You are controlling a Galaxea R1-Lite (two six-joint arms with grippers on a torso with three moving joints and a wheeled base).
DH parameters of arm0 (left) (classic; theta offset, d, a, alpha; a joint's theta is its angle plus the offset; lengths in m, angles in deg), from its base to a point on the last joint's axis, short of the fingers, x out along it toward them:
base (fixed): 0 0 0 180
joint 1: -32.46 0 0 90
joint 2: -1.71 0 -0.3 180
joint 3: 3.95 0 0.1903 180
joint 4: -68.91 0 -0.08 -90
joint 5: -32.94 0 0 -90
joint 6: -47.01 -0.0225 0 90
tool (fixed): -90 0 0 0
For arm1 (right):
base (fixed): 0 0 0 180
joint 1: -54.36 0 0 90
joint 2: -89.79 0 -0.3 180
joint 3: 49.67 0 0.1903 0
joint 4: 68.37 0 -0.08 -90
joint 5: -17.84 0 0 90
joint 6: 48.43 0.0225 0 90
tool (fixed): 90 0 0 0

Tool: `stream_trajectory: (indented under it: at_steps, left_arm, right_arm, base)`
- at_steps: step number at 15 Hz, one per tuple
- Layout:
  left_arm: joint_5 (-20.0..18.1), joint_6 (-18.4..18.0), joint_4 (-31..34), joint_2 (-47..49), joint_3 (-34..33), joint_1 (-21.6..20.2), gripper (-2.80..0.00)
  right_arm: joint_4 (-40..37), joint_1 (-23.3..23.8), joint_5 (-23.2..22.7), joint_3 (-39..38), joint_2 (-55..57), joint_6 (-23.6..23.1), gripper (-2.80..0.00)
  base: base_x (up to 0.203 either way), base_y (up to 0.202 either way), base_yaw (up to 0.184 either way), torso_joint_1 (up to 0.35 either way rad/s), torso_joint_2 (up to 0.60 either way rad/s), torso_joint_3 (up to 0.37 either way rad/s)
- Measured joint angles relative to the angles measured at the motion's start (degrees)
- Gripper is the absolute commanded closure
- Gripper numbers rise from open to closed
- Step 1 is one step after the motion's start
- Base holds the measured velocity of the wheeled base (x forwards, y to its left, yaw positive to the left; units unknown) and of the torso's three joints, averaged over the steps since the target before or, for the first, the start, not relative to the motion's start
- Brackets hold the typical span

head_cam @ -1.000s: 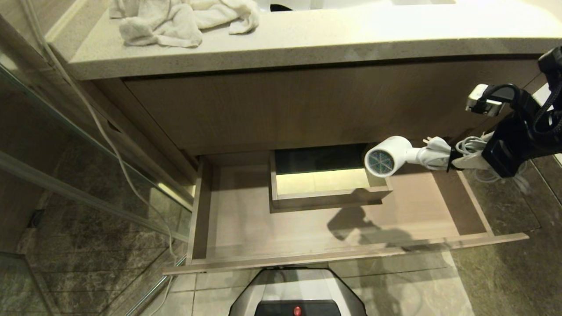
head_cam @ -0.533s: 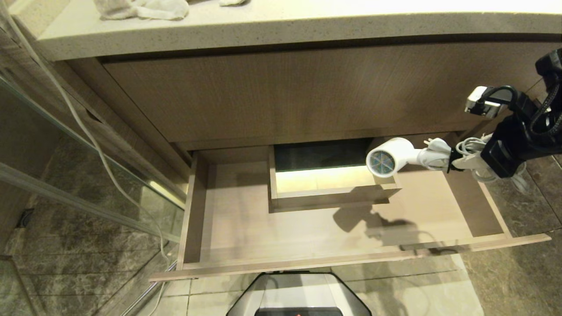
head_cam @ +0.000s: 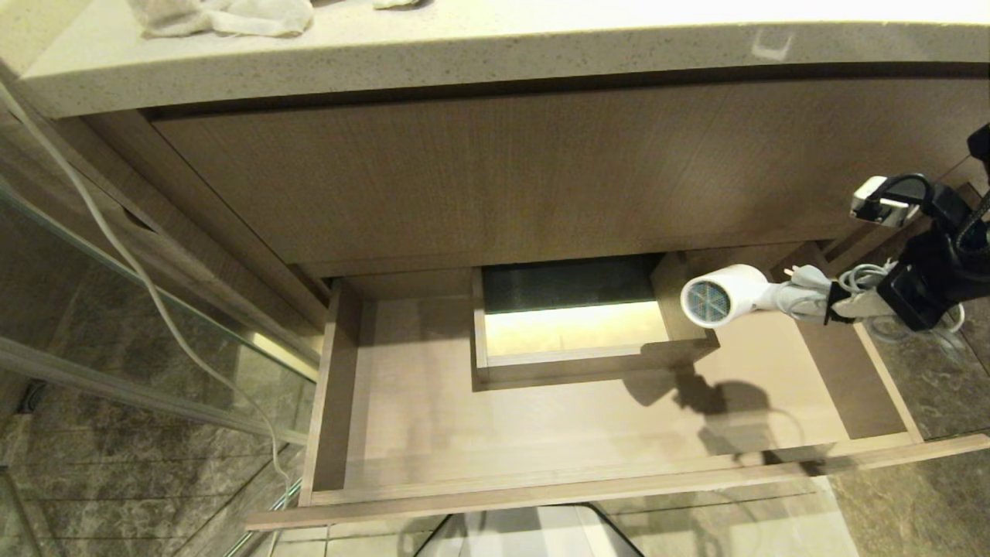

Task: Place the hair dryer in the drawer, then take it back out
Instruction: Put it into the drawer

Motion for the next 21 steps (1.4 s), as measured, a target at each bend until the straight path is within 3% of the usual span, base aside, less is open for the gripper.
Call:
stream_trajectory:
  at_steps: [6, 11, 13, 21]
  left_arm:
    - [0.0, 0.0, 0.0, 0.0, 0.0, 0.0, 0.0]
    - [-0.01, 0.0, -0.01, 0.0, 0.0, 0.0, 0.0]
    - [0.0, 0.01, -0.01, 0.0, 0.0, 0.0, 0.0]
    - [0.0, 0.02, -0.02, 0.0, 0.0, 0.0, 0.0]
  right_arm:
    - [0.37, 6.5, -0.04, -4.02, 2.52, 0.71, 0.0]
    - [3.27, 8.16, -0.16, -3.11, 9.81, 9.42, 0.0]
    - [6.58, 8.66, -0.06, -2.31, 13.27, 9.99, 0.0]
    - [10.66, 10.81, -0.2, 12.15, 27.31, 9.71, 0.0]
  base:
    - [0.0, 0.0, 0.0, 0.025, 0.01, 0.042]
    - [0.0, 0.0, 0.0, 0.0, 0.0, 0.0]
    - [0.0, 0.0, 0.0, 0.0, 0.0, 0.0]
    - [0.0, 0.0, 0.0, 0.0, 0.0, 0.0]
